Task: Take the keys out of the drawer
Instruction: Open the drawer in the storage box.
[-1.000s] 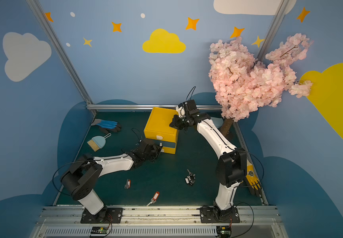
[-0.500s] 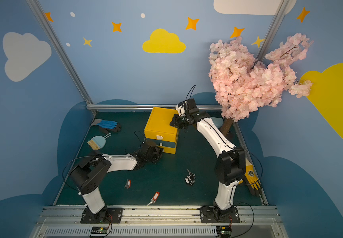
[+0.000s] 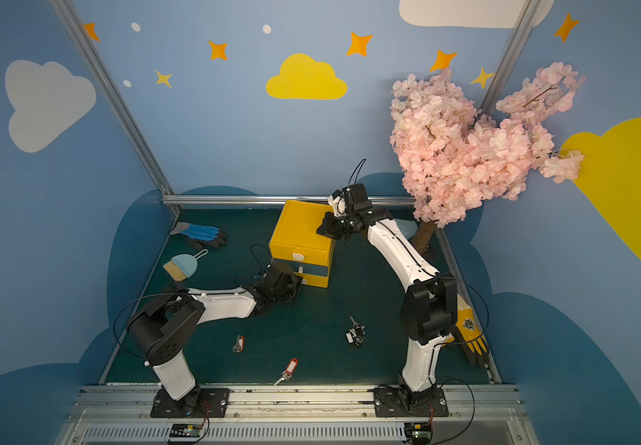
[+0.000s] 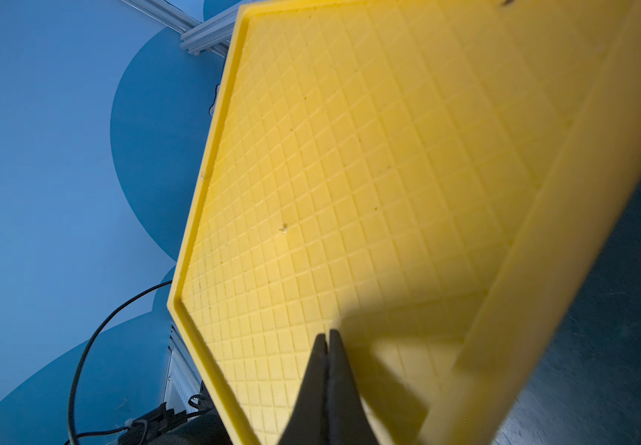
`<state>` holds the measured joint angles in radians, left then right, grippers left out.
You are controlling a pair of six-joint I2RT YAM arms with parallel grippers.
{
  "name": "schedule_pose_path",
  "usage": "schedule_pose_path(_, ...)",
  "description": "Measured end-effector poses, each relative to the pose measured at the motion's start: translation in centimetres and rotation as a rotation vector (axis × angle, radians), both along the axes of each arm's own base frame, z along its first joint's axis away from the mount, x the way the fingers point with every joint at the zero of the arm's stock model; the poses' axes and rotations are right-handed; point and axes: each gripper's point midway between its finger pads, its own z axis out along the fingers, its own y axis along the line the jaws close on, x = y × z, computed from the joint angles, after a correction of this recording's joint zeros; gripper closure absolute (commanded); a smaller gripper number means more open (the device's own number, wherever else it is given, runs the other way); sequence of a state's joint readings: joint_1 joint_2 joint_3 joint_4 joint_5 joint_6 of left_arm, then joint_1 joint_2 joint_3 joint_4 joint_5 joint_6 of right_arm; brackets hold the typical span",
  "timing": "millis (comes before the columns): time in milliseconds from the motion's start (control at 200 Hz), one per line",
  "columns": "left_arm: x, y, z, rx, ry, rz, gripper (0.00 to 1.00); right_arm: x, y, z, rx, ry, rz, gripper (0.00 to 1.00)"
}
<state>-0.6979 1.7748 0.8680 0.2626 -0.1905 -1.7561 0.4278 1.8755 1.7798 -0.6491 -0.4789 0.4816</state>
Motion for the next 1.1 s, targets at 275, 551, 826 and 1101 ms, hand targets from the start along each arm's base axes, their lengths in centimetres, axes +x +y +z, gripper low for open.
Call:
schedule_pose_path(275,-0.8,0.3,0.0,0.034,0.057,0.001,0.63,-0.2,0.0,-0.2,0.033,0.028,0.022,0.98)
schedule_pose_path(551,-4.0,1.5,-0.2,0.025,0.12,0.015,0.63,-0.2,-0.1,-0.3,0.041,0.035,0.025,0.98)
schedule_pose_path(826,-8.0,3.5,-0.6,0.074,0.177,0.016,0.6,-0.5,0.3,-0.5,0.071,0.054,0.043,0.98)
schedule_pose_path(1101,-7.2,4.2,3.3,0.066,0.068,0.059,0.55,-0.6,0.5,-0.5,0.075,0.057,0.046,0.98)
